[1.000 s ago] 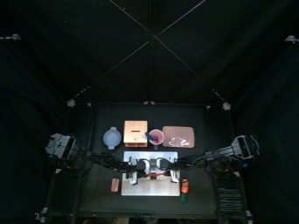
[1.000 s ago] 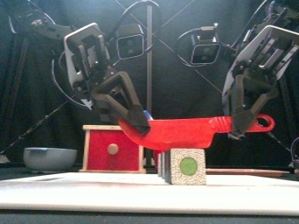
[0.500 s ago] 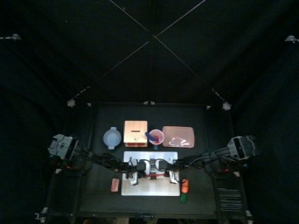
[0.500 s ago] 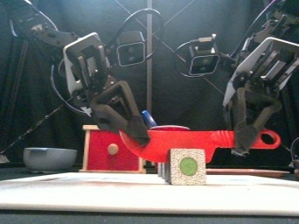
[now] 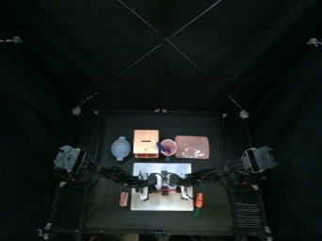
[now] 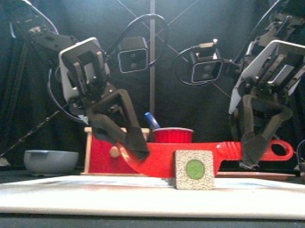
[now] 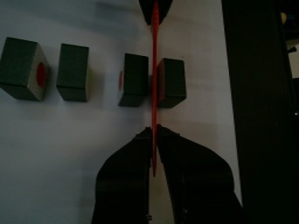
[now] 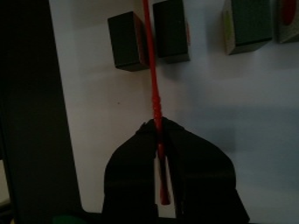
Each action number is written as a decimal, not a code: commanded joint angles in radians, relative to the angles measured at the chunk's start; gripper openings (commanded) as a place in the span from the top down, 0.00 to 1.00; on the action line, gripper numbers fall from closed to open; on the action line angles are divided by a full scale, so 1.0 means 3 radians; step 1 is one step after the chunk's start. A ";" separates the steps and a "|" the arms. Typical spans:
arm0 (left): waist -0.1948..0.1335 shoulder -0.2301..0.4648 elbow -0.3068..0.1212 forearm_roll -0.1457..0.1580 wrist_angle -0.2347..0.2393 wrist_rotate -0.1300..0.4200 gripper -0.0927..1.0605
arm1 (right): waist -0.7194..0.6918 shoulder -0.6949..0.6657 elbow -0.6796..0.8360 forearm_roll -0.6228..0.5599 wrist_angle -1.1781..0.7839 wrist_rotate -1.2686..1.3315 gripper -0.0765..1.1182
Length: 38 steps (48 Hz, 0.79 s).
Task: Place sushi on board then cut the sushi with the knife then place the pieces on the plate
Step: Cut the sushi into 4 pieces
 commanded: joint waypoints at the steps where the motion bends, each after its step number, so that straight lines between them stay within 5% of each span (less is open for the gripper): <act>1: -0.0056 -0.0051 -0.0031 -0.0036 0.0010 -0.0005 0.48 | 0.0051 -0.0066 -0.0036 0.0026 0.0015 0.0005 0.74; 13: -0.0051 -0.0123 -0.0046 -0.0031 0.0010 0.0015 0.48 | 0.0036 -0.0153 -0.0077 -0.0031 0.0056 0.0000 0.74; 27: -0.0026 -0.0394 -0.0031 0.0128 0.0010 0.0010 0.46 | -0.0046 -0.0532 -0.0072 -0.0184 0.0133 0.0000 0.74; 38: 0.0118 -0.0511 -0.0026 0.0230 0.0010 0.0026 0.36 | -0.0164 -0.0711 -0.0061 -0.0291 0.0261 0.0000 0.74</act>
